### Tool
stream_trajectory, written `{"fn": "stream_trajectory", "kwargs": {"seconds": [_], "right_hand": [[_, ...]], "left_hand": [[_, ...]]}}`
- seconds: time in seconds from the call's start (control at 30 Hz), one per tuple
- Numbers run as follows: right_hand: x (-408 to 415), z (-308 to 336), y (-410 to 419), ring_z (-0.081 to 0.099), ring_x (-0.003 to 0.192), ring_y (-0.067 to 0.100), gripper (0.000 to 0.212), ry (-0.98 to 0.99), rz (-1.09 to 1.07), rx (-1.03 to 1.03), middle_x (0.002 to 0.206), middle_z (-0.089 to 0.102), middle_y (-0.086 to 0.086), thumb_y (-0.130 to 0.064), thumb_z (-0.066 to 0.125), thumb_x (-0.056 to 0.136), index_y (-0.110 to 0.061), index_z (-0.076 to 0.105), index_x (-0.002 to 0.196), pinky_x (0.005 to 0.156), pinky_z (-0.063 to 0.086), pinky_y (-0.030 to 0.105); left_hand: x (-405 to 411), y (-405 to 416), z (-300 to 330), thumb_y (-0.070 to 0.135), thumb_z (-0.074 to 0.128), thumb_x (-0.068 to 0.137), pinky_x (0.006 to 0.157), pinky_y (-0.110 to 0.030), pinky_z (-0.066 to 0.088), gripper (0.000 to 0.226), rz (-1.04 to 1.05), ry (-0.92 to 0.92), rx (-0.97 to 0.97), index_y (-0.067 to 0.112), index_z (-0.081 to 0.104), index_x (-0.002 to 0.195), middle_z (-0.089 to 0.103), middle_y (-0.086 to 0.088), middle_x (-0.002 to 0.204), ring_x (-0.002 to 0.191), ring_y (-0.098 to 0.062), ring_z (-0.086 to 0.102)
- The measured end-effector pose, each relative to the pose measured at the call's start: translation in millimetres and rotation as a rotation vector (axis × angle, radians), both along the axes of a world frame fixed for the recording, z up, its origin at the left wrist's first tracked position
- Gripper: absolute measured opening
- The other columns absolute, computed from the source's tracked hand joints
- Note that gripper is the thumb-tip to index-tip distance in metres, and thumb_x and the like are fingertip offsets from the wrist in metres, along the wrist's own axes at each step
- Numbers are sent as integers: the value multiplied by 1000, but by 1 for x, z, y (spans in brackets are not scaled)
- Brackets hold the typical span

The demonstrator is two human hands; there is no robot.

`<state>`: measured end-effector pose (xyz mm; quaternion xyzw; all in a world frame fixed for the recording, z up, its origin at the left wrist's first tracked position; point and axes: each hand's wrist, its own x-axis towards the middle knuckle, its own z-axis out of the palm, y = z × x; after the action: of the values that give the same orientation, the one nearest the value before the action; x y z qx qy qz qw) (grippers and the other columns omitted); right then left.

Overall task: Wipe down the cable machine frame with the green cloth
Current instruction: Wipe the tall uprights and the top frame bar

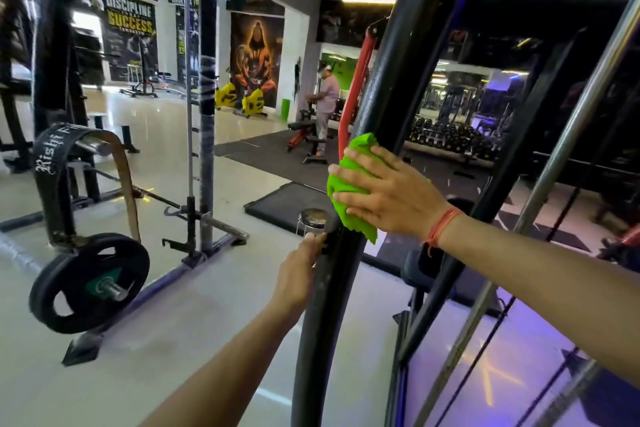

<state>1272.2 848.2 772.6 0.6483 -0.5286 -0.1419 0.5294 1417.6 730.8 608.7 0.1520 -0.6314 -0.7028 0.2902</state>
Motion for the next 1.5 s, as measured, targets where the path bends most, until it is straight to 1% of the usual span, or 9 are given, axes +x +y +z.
{"fn": "stream_trajectory", "kwargs": {"seconds": [0.17,0.33,0.53,0.7,0.87,1.0,1.13,1.3,1.5], "right_hand": [[2,-15,0,25,151,39,35,-132,-37,-152,161,36,10,-48,48,103,-34,66,129,121,20,57],[-1,-63,-7,40,144,37,33,-15,-43,124,149,53,10,-38,44,107,-27,67,128,118,30,54],[-4,-86,-1,30,149,36,41,-81,-33,-88,161,36,0,-33,46,107,-21,53,146,118,28,57],[-4,-152,-6,34,148,32,46,-1,-60,139,157,43,1,-17,31,107,-14,46,150,121,25,53],[0,-172,-3,30,150,32,45,-142,-67,-85,161,37,0,-17,45,105,-18,48,149,121,22,54],[-1,-221,-10,39,146,29,46,-113,-42,139,152,49,3,-15,52,100,-13,51,147,122,23,52],[3,-228,-12,36,147,29,41,-175,-72,48,153,49,2,-18,43,104,-19,56,142,123,10,58],[1,-291,-13,40,145,30,39,-146,-60,124,151,51,3,-17,50,101,-17,59,139,124,2,57],[-12,-315,-13,35,148,31,36,-139,47,-39,150,52,2,-21,42,106,-20,60,137,124,2,57]], "left_hand": [[8,-2,-18,66,47,76,81,-26,46,53,-48,-35,98,29,70,106,70,8,116,103,-5,63],[10,-13,-39,57,40,83,94,-32,40,41,-42,-101,160,38,70,102,69,22,114,112,2,61],[6,-9,-65,37,29,107,78,-22,44,41,-102,-149,205,39,70,104,72,28,100,98,14,64],[7,-9,-97,54,39,93,82,-27,44,38,-89,-184,247,38,70,105,72,14,115,111,-2,61],[10,-13,-124,54,38,92,85,-26,43,43,-113,-219,258,38,68,119,69,16,123,117,3,59],[13,-7,-140,46,35,98,86,-28,43,32,-78,-253,252,44,65,107,68,21,116,113,7,58],[12,3,-162,35,37,106,92,-34,39,35,-7,-253,283,44,71,100,69,19,117,122,-4,59],[9,12,-193,67,35,74,100,-34,42,55,26,-213,176,52,64,118,64,19,127,123,2,54],[-5,11,-267,67,40,75,109,-41,37,54,86,-68,184,46,69,116,66,23,127,126,5,55]]}}
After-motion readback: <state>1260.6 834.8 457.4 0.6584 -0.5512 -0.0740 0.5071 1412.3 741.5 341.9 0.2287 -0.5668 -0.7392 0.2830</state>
